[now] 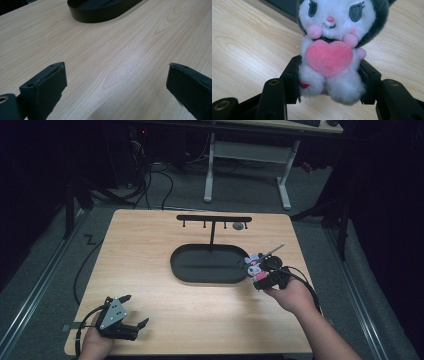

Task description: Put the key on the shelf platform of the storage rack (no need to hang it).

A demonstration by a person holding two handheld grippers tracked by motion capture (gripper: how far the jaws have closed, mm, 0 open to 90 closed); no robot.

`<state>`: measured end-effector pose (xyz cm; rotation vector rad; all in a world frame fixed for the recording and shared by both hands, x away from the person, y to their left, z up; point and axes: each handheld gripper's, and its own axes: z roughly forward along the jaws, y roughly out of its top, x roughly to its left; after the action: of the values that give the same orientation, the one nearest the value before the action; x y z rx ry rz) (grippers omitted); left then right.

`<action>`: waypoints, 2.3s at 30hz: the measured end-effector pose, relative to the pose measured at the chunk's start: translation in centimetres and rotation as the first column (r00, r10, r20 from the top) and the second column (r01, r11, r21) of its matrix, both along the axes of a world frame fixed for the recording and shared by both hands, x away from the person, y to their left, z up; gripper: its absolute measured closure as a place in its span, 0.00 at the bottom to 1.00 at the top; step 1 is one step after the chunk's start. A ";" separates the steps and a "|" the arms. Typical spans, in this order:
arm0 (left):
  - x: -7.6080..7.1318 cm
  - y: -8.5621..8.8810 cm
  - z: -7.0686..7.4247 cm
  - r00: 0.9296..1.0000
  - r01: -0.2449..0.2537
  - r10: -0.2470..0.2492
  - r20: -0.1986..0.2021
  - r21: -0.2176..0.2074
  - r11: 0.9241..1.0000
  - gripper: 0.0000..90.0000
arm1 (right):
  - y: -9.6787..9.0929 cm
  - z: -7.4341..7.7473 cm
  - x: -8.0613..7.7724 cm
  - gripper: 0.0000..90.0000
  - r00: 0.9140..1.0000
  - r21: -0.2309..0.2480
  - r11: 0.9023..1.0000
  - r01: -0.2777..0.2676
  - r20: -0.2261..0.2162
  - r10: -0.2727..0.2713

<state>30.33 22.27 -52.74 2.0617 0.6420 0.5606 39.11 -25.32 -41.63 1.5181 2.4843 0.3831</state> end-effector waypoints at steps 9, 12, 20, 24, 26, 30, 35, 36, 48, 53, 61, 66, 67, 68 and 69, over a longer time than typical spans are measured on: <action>0.2 -0.1 0.2 1.000 0.009 -0.009 0.005 -0.005 1.000 0.04 | 1.5 0.5 1.2 0.52 1.000 0.003 1.000 -0.018 0.014 0.018; 0.2 -0.1 0.1 1.000 0.012 -0.012 0.002 -0.001 1.000 0.04 | 2.1 0.5 1.7 0.52 1.000 0.011 1.000 -0.021 0.014 0.021; 0.2 -0.1 0.0 1.000 0.015 -0.015 -0.001 -0.001 1.000 0.04 | 3.9 0.1 3.3 0.52 0.999 0.025 0.999 -0.034 0.015 0.034; 0.2 0.0 0.1 1.000 0.012 -0.012 0.003 -0.010 1.000 0.04 | 4.7 -0.4 3.9 0.52 0.999 0.035 0.998 -0.048 0.016 0.047; 0.1 0.1 0.0 1.000 0.010 -0.010 -0.003 -0.005 1.000 0.04 | 5.1 -0.6 4.2 0.52 0.998 0.034 0.998 -0.059 0.016 0.058; 0.0 0.3 0.2 1.000 0.002 -0.002 0.001 -0.020 1.000 0.04 | 6.0 -0.8 4.8 0.52 0.998 0.038 0.997 -0.070 0.010 0.070; -0.1 0.3 0.1 1.000 0.002 -0.002 -0.003 -0.013 1.000 0.04 | 6.8 -1.0 5.6 0.52 0.997 0.054 0.995 -0.083 0.010 0.083; -0.1 0.3 0.1 1.000 0.001 -0.001 -0.001 -0.019 1.000 0.04 | 7.0 -1.1 5.7 0.52 0.997 0.054 0.995 -0.080 0.003 0.080; 0.0 0.3 0.0 1.000 0.009 -0.009 -0.009 -0.014 1.000 0.04 | 8.4 -2.0 7.0 0.52 0.995 0.073 0.992 -0.101 -0.004 0.102; 0.0 0.2 0.0 1.000 0.012 -0.012 -0.008 -0.011 1.000 0.04 | 8.8 -2.3 7.3 0.52 0.995 0.075 0.992 -0.105 0.008 0.104; 0.1 0.4 0.1 1.000 0.009 -0.009 -0.007 -0.017 1.000 0.04 | 9.1 -2.8 7.8 0.52 0.995 0.079 0.992 -0.095 0.002 0.095; 0.2 0.3 0.1 1.000 0.011 -0.011 -0.004 -0.024 1.000 0.04 | 9.0 -3.0 8.3 0.52 0.997 0.077 0.994 -0.078 0.004 0.078; 0.2 0.3 0.1 1.000 0.013 -0.013 -0.007 -0.020 1.000 0.04 | 9.0 -3.2 8.4 0.52 0.997 0.073 0.994 -0.077 0.003 0.077; 0.2 0.4 0.1 1.000 0.012 -0.012 -0.006 -0.020 1.000 0.04 | 9.0 -3.4 8.5 0.52 0.997 0.073 0.994 -0.081 0.006 0.080; 0.2 0.4 0.2 1.000 0.011 -0.011 -0.005 -0.025 1.000 0.04 | 9.0 -3.5 8.5 0.52 0.997 0.063 0.995 -0.076 -0.001 0.076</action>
<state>30.52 22.63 -52.56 2.0426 0.6373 0.5379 47.65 -16.32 -45.16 1.4503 2.5612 0.4761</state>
